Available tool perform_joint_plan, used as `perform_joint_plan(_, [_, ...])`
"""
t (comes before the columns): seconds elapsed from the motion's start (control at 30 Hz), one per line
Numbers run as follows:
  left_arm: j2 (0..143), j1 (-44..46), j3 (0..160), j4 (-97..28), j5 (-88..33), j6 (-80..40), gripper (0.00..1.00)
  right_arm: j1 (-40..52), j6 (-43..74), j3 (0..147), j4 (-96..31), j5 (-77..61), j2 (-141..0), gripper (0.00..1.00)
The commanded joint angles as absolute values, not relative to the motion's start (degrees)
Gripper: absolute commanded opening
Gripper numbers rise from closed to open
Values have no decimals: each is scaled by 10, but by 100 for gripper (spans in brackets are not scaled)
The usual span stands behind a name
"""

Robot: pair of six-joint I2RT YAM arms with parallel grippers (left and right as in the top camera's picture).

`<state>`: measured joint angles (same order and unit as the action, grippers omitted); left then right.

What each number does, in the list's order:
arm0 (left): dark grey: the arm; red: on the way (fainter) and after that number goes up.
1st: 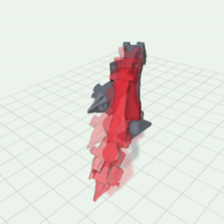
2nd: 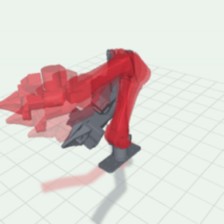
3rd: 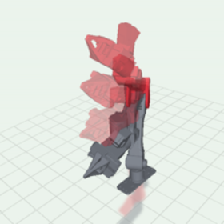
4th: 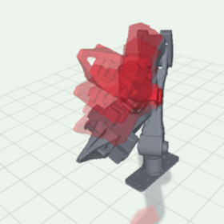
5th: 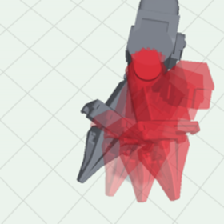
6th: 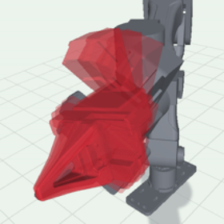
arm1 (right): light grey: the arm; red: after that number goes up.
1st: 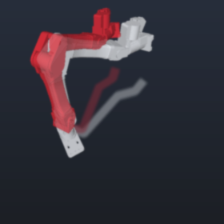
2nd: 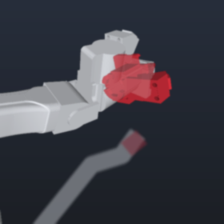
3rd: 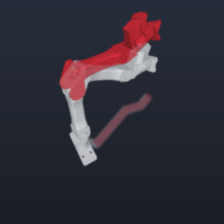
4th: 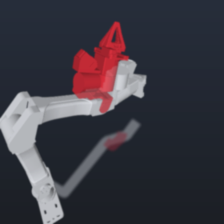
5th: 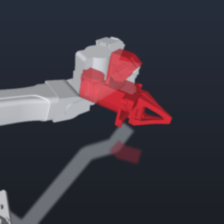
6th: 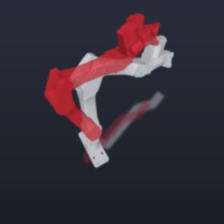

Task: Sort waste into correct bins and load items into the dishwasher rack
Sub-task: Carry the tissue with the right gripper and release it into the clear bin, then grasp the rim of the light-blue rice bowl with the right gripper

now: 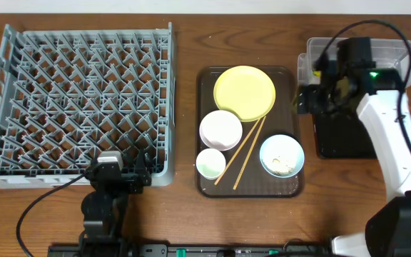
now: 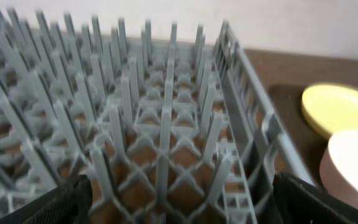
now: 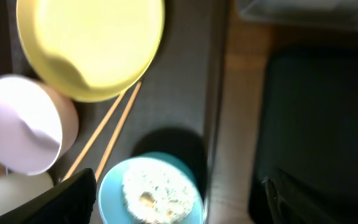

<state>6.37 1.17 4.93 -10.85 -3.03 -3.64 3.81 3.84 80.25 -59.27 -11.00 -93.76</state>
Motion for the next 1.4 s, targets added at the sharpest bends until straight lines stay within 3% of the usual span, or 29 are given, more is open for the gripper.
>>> perform_joint_plan(0.0, [90,9,102,-143,-3,-50,94,74,36,786,-602,-118,-936,84])
perform_joint_plan(0.3, [199,9,201,-208,9,-50,94,209,99,711,-600,-62,-936,81])
perform_joint_plan(0.43, [224,9,207,-202,9,-50,94,259,155,659,-584,-62,-936,73])
perform_joint_plan(0.57, [231,9,207,-203,9,-50,94,295,218,607,-548,-46,-936,71])
perform_joint_plan(0.87, [231,9,207,-203,9,-50,94,335,287,539,-482,28,-936,31])
perform_joint_plan(1.17, [231,9,207,-203,9,-50,94,338,287,515,-444,32,-936,4])
perform_joint_plan(1.37, [231,9,207,-203,9,-50,94,338,287,518,-430,32,-936,1])
